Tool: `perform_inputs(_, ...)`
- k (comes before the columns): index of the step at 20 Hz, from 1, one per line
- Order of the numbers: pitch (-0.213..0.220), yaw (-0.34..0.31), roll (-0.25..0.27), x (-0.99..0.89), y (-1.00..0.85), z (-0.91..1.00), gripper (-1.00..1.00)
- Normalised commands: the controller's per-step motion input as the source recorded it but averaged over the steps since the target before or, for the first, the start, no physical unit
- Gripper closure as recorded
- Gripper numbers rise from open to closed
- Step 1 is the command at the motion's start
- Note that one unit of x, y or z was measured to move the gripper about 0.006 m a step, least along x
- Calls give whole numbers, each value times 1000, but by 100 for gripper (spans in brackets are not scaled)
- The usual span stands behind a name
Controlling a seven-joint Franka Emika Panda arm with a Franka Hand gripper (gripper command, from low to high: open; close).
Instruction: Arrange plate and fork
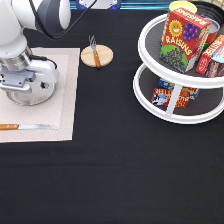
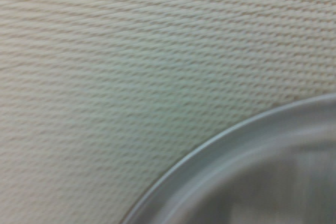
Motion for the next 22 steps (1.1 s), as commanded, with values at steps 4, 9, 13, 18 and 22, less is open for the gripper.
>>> perform_inputs(4,-177,0,-85,-865,569,273,-100)
perform_inputs(9,-168,0,-118,-791,638,19,-100)
perform_inputs(13,-121,0,-156,-728,722,0,-100)
perform_inputs(18,-93,0,-172,-715,750,60,-100)
perform_inputs(22,-86,1,-190,-716,724,124,-100)
